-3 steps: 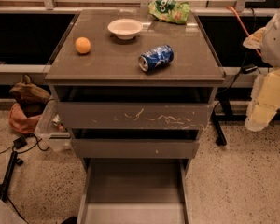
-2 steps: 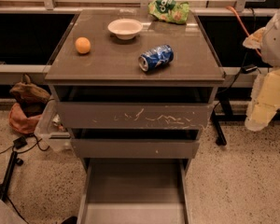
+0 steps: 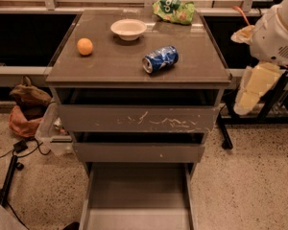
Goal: Place pepsi can into bottom drawer
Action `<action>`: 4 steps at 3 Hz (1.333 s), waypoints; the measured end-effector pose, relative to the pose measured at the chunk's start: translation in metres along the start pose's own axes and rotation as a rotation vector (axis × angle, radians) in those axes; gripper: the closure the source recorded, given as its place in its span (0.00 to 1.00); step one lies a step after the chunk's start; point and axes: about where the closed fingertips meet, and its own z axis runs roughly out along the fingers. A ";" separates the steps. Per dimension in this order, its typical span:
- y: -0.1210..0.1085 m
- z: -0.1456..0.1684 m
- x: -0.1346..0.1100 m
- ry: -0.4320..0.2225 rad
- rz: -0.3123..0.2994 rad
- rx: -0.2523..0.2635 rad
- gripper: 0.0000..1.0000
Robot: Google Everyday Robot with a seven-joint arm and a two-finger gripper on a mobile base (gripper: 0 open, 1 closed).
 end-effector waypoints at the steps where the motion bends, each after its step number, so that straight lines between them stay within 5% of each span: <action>1: -0.047 0.035 -0.010 -0.075 -0.052 0.005 0.00; 4: -0.126 0.125 -0.053 -0.173 -0.166 -0.050 0.00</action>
Offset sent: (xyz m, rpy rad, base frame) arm 0.1619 0.0409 -0.0456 0.1181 -0.0708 0.1934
